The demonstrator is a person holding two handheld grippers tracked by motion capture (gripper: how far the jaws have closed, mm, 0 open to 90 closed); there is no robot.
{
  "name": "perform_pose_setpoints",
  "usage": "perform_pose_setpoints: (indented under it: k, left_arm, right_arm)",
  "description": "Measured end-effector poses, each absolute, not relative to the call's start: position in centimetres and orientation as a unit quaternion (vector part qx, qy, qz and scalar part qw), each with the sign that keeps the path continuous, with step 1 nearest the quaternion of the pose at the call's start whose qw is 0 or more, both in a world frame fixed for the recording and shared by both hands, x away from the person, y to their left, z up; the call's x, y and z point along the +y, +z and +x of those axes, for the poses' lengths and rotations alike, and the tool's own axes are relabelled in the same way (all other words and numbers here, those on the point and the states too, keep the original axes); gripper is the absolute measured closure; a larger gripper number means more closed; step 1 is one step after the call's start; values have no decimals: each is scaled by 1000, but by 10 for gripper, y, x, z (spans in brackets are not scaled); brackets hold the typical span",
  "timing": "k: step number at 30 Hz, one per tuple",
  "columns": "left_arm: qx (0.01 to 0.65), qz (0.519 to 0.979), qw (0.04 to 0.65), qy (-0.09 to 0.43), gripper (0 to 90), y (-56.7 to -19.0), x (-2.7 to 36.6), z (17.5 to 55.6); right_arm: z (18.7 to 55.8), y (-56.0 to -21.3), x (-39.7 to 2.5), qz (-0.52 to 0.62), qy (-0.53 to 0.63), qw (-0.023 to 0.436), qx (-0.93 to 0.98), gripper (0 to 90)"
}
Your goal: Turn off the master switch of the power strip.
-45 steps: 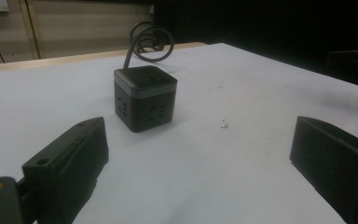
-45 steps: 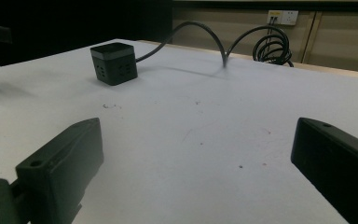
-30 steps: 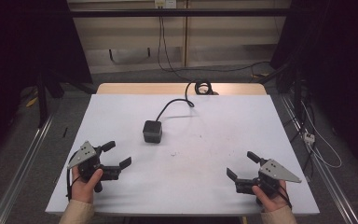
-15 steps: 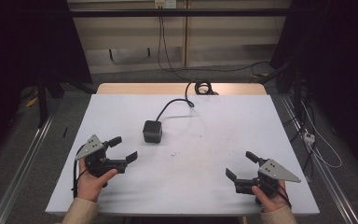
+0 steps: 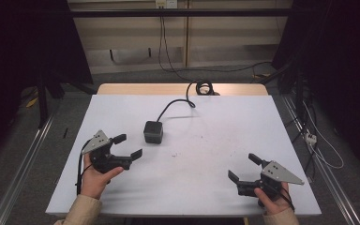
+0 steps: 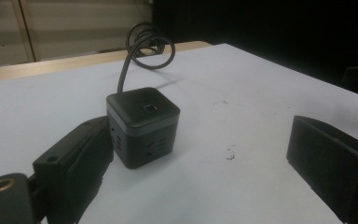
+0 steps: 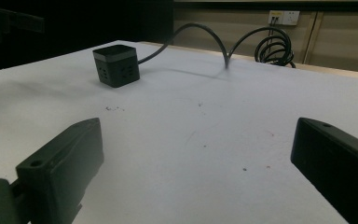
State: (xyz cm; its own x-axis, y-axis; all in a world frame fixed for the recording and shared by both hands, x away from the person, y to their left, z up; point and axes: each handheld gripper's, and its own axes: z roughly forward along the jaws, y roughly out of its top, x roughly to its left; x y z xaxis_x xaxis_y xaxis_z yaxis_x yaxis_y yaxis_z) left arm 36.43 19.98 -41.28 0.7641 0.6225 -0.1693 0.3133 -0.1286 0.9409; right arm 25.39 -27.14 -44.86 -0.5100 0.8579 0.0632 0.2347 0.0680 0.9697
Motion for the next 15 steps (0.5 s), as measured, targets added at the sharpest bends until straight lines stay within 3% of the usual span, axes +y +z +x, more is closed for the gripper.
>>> perform_pose_setpoints:
  k: [15]
  left_arm:
    - [327, 744, 567, 137, 71, -412, 195, 376]
  right_arm:
    - [255, -448, -272, 406, 553, 286, 669, 23]
